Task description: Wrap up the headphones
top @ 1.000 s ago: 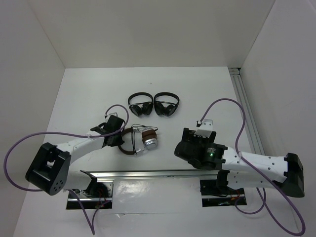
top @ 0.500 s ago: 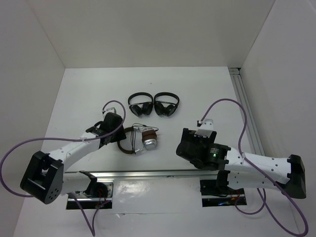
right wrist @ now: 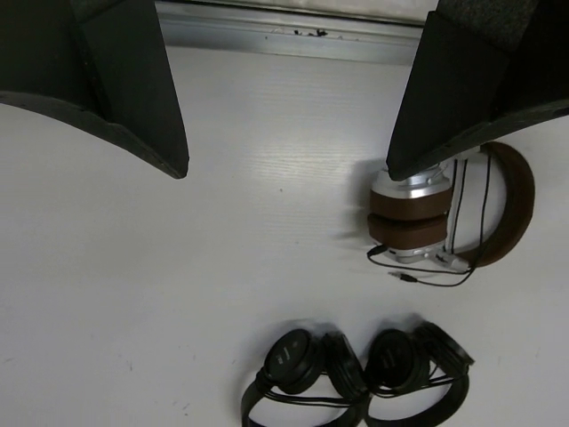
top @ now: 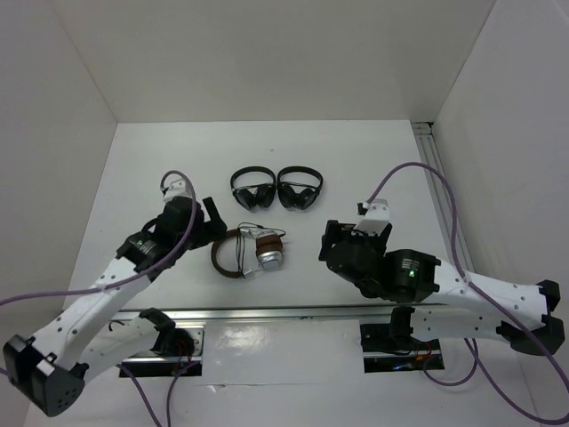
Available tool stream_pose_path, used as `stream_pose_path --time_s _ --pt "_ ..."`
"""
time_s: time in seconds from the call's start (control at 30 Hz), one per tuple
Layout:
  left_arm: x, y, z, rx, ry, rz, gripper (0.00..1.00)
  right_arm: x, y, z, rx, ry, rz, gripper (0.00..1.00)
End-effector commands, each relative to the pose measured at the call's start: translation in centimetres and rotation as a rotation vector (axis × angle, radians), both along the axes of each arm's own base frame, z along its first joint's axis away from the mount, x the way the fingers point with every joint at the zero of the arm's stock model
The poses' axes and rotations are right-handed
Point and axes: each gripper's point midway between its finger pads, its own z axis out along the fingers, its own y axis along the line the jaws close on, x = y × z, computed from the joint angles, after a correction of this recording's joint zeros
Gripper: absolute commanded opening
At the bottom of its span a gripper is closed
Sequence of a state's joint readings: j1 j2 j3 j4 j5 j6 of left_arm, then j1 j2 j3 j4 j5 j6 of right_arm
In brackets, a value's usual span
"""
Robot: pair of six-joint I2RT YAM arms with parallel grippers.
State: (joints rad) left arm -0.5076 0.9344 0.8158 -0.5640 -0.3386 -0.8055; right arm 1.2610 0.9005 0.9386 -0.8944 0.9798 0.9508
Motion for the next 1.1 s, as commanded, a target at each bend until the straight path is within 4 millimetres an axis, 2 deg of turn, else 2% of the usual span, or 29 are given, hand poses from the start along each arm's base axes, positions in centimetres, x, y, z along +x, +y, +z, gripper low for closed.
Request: stream_pose_path --time_s 0.0,0.03,0.07,0.13,0.2,0.23,0.27,0.33,0.47,0.57,0.67,1.07 --pt "-2.8 1.9 5.1 -0.017 -0.108 0.017 0.99 -0.9 -0.4 3.4 -0.036 0.003 0.098 1.00" --pt "-3.4 2.2 6.4 -0.026 -0.138 -0.002 0.99 -1.0 -0.5 3.9 -0.044 0.008 0.111 1.00" --pt "-4.6 3.0 7.2 -0.023 -0.161 -0.012 0.99 -1.1 -0.8 5.5 -0.023 0.000 0.111 1.00" --pt "-5.8 4.0 8.9 0.003 -0.195 -0.030 0.99 -1.7 -2.0 6.1 -0.045 0.018 0.120 1.00" --pt "-7.4 4.8 9.2 0.020 -0.182 -0.053 0.99 -2.5 -2.8 7.7 -0.003 0.022 0.159 1.00" --pt "-8.2 5.2 10.5 0.012 -0.220 -0.072 0.99 -2.8 -3.7 7.8 -0.013 0.026 0.159 1.00" --pt "-8.8 5.3 10.8 0.000 -0.227 -0.082 0.99 -3.1 -4.2 8.5 0.013 0.025 0.170 1.00" --pt "-9.9 5.4 11.1 -0.011 -0.238 -0.113 0.99 -3.8 -6.0 9.2 0.038 0.017 0.181 1.00" --pt "-11.7 5.9 11.1 -0.027 -0.235 -0.136 0.99 -4.6 -8.0 10.2 0.102 0.006 0.191 1.00" --pt "-12.8 6.0 10.7 -0.053 -0.235 -0.149 0.99 -5.0 -8.4 10.2 0.110 0.008 0.206 1.00" --pt "-13.5 6.2 11.2 -0.084 -0.285 -0.155 0.99 -4.9 -8.8 9.9 0.100 0.006 0.199 1.00" --pt "-13.9 6.8 11.1 -0.090 -0.290 -0.127 0.99 -5.0 -9.3 10.1 0.110 -0.005 0.194 1.00"
